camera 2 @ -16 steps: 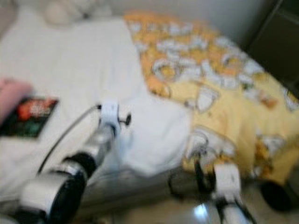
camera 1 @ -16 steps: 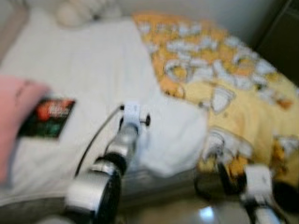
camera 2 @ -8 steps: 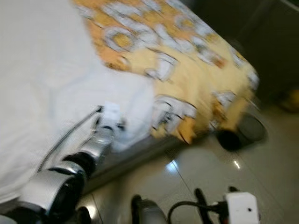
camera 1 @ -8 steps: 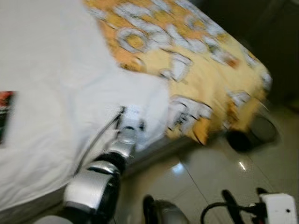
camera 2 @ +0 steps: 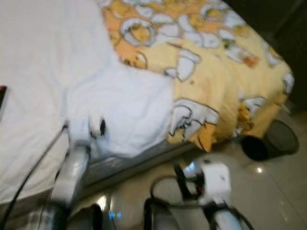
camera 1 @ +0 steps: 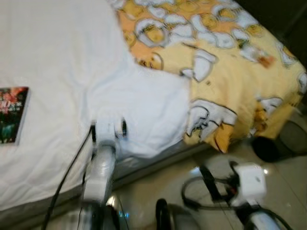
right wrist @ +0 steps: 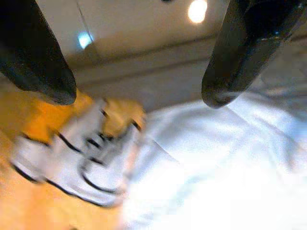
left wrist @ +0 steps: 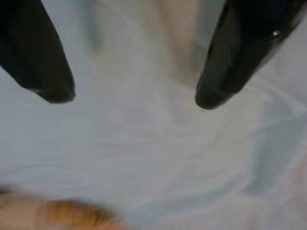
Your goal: Clean up the room
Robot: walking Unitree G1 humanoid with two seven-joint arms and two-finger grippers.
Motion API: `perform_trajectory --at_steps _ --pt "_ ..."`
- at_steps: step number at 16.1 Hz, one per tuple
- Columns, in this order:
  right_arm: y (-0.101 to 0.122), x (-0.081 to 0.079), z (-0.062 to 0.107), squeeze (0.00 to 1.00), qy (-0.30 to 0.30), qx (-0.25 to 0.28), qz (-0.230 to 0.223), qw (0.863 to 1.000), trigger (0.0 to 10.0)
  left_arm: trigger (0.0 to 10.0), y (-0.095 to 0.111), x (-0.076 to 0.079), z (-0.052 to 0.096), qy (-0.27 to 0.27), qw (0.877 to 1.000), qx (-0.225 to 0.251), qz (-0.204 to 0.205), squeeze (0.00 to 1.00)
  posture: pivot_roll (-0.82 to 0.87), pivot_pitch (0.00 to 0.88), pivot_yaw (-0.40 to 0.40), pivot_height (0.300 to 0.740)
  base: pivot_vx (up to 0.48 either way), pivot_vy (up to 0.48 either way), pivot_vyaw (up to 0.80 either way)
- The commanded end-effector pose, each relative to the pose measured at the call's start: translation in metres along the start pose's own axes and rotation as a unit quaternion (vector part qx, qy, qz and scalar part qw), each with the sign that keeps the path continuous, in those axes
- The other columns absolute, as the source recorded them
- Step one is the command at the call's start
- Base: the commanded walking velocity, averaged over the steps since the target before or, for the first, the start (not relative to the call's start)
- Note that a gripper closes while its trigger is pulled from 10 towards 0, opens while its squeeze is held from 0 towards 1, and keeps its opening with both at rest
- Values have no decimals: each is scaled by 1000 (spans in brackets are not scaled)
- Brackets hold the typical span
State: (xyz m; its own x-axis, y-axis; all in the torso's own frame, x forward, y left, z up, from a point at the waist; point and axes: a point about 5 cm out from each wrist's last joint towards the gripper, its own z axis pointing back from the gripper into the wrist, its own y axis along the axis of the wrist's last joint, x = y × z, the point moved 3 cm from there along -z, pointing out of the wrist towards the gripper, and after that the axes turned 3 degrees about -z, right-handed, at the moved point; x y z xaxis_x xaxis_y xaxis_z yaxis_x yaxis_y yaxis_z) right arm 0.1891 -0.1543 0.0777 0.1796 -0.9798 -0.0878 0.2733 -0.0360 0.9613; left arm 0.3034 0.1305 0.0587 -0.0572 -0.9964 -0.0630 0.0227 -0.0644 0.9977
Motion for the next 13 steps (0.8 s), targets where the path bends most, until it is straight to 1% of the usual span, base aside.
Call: perform_trajectory --at_steps 1,2,3,4,5,6,7,8,9,10,12,13 --pt "-11 -2 -5 0 8 -10 1 1000 10000 10000 53 23 19 -66 992 105 -22 0 -10 178 -120 740 0 0 0" --pt "-12 -3 -8 0 11 -9 -4 1000 10000 10000 61 23 26 -58 989 129 -32 0 6 178 -121 740 0 0 0" --pt "-13 -5 -11 0 14 -6 -7 1000 10000 10000 69 19 26 -35 985 161 -52 0 21 177 -132 740 0 0 0" --pt "-14 -9 -13 0 22 -3 -2 1000 10000 10000 66 13 16 -3 979 181 -90 0 13 186 -146 740 0 0 0" --pt "-16 -13 -9 0 36 -7 11 999 10000 10000 47 8 -4 34 979 159 -124 0 -32 217 -174 740 0 0 0" --pt "-16 -13 -5 0 38 -8 15 999 10000 10000 37 5 -10 48 985 118 -116 0 -68 235 -182 740 0 0 0" --pt "-11 -13 2 0 39 -7 20 999 10000 10000 25 6 -17 56 989 77 -116 0 -111 261 -194 740 0 0 0" --pt "-9 -12 5 0 40 -6 21 999 10000 10000 22 9 -23 60 990 60 -115 0 -123 268 -193 740 0 0 0" --pt "-5 -12 11 0 40 -1 25 999 10000 10000 21 11 -37 74 990 40 -116 0 -175 297 -198 740 0 0 0" --pt "-2 -15 16 0 41 1 26 999 10000 10000 19 9 -47 97 989 22 -114 0 -186 301 -198 740 0 0 0" --pt "-9 -18 32 0 37 -15 23 999 10000 10000 15 -12 -61 153 980 -16 -130 0 -203 323 -188 740 0 0 0" --pt "-12 -19 36 0 35 -22 23 999 10000 10000 15 -20 -64 167 977 -26 -132 0 -209 331 -178 740 0 0 0"
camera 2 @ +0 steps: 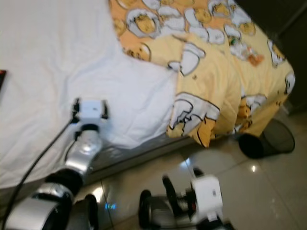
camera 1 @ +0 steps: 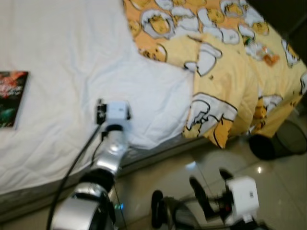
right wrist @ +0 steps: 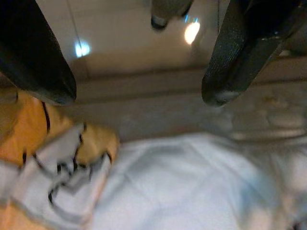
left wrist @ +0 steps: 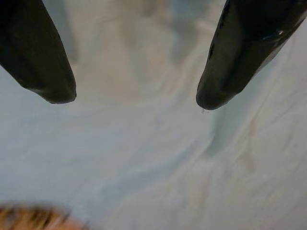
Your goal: Clean up the room
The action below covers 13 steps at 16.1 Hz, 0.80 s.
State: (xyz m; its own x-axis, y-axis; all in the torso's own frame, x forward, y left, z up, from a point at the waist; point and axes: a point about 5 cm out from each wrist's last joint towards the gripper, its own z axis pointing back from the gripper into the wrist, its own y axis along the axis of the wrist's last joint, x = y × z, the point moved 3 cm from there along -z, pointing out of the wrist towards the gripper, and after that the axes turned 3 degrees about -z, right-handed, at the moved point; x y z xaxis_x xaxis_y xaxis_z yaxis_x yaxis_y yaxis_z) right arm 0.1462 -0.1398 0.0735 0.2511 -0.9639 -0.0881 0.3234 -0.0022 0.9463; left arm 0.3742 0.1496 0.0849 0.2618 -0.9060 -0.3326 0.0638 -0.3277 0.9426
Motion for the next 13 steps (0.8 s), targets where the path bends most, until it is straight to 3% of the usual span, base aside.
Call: perform_trajectory --at_steps 1,3,4,6,8,10,12,13 --pt "3 -1 4 0 -1 2 10 1000 10000 10000 -13 0 2 8 999 -36 -14 0 -224 333 -172 740 0 0 0" --pt "1 -1 10 0 -7 -7 5 1000 10000 10000 -29 -3 -1 -4 995 -97 -29 0 -236 336 -169 740 0 0 0" --pt "0 -1 13 0 -10 -13 2 1000 10000 10000 -46 1 4 -39 987 -154 -32 0 -238 337 -165 740 0 0 0" --pt "-6 -3 16 0 -8 -29 -2 1000 10000 10000 -81 21 29 -128 957 -258 -37 0 -226 336 -165 740 0 0 0" --pt "-8 -3 16 0 -7 -32 2 999 10000 10000 -96 21 41 -137 946 -290 -41 0 -212 336 -162 740 0 0 0" --pt "-12 -2 17 0 -7 -43 -2 999 10000 10000 -133 26 79 -154 912 -379 6 0 -186 328 -147 740 0 0 0" --pt "-16 -3 20 0 -5 -51 -3 999 10000 10000 -152 34 108 -166 889 -424 51 0 -173 323 -144 740 0 0 0" --pt "-20 -4 20 0 -2 -58 -2 998 10000 10000 -160 40 124 -181 883 -430 51 0 -150 321 -140 740 0 0 0"
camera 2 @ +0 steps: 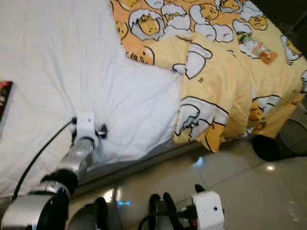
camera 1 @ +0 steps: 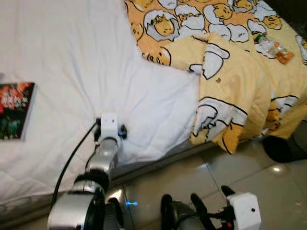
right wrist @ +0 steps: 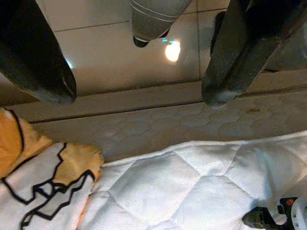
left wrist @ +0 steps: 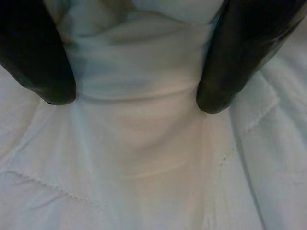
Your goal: Clean up the room
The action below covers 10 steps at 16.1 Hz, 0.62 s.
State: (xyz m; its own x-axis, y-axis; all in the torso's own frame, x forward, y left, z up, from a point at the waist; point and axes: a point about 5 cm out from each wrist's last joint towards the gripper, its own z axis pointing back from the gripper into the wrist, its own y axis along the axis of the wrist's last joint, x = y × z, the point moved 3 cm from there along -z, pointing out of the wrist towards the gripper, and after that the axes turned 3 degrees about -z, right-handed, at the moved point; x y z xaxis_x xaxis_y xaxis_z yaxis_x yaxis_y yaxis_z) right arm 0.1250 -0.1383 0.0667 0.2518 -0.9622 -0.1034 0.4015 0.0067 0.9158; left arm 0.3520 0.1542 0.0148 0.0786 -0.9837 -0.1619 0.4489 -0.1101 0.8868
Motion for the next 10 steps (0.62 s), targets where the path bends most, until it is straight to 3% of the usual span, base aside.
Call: perform_trajectory --at_steps 1,5,7,8,10 --pt "-9 2 1 0 -1 -20 7 1000 10000 10000 -135 30 53 -64 971 -231 -23 0 -132 318 -140 740 0 0 0" --pt "-13 -2 -8 0 8 -18 8 1000 10000 10000 -157 7 66 -47 972 -206 -104 0 -119 269 -130 740 0 0 0" --pt "-12 7 -14 0 -10 -10 -1 1000 10000 10000 -139 -1 65 -40 985 -131 -102 0 -89 209 -114 740 0 0 0" --pt "-11 19 -24 0 -22 0 -3 1000 10000 10000 -101 -1 76 -52 993 -44 -96 0 -39 105 -87 740 0 0 0" --pt "-10 31 -41 0 -34 12 -3 999 10000 10000 -67 -1 84 -60 996 21 -60 0 5 14 -71 740 0 0 0"
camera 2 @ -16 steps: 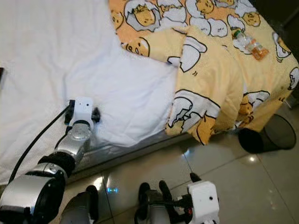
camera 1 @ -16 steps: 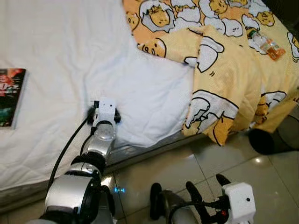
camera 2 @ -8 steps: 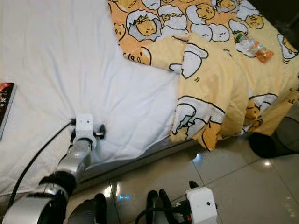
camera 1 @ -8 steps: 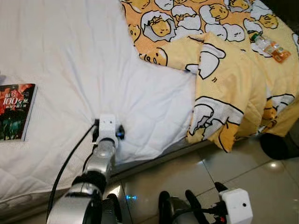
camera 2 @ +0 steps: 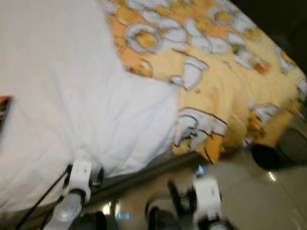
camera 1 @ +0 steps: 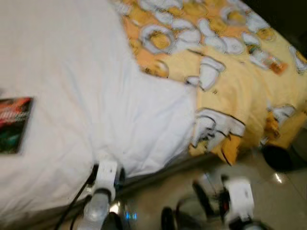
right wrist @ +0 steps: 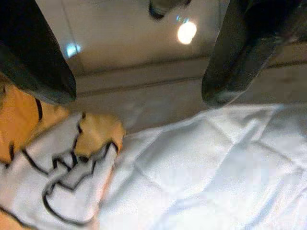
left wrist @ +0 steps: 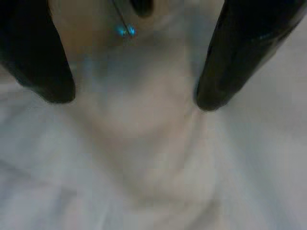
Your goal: Clean up the room
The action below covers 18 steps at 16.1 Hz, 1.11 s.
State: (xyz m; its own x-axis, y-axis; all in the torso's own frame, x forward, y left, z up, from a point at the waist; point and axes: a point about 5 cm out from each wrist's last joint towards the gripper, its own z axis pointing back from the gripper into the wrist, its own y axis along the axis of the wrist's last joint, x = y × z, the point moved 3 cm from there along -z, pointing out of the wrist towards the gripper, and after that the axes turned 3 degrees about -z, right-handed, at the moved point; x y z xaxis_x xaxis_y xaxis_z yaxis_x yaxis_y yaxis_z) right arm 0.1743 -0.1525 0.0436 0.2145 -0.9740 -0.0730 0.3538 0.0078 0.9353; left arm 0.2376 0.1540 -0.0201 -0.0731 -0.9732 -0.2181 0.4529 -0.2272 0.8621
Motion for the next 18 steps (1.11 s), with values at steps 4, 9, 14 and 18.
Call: perform_trajectory --at_steps 4,9,14,18 --pt "46 43 -64 0 -80 97 -50 991 10000 10000 117 -25 -16 4 975 203 91 0 112 0 -42 740 0 0 0" --pt "76 32 -108 0 -73 147 -54 985 10000 10000 118 -18 -49 -33 983 168 71 0 80 0 -23 740 105 -146 -640" --pt "55 37 -111 0 -91 137 -54 985 10000 10000 103 -26 -61 -7 990 142 26 0 54 0 -9 740 0 0 -800" --pt "40 37 -110 0 -84 118 -38 989 10000 10000 94 -23 -61 -10 990 139 33 0 61 0 -16 740 0 0 -800"
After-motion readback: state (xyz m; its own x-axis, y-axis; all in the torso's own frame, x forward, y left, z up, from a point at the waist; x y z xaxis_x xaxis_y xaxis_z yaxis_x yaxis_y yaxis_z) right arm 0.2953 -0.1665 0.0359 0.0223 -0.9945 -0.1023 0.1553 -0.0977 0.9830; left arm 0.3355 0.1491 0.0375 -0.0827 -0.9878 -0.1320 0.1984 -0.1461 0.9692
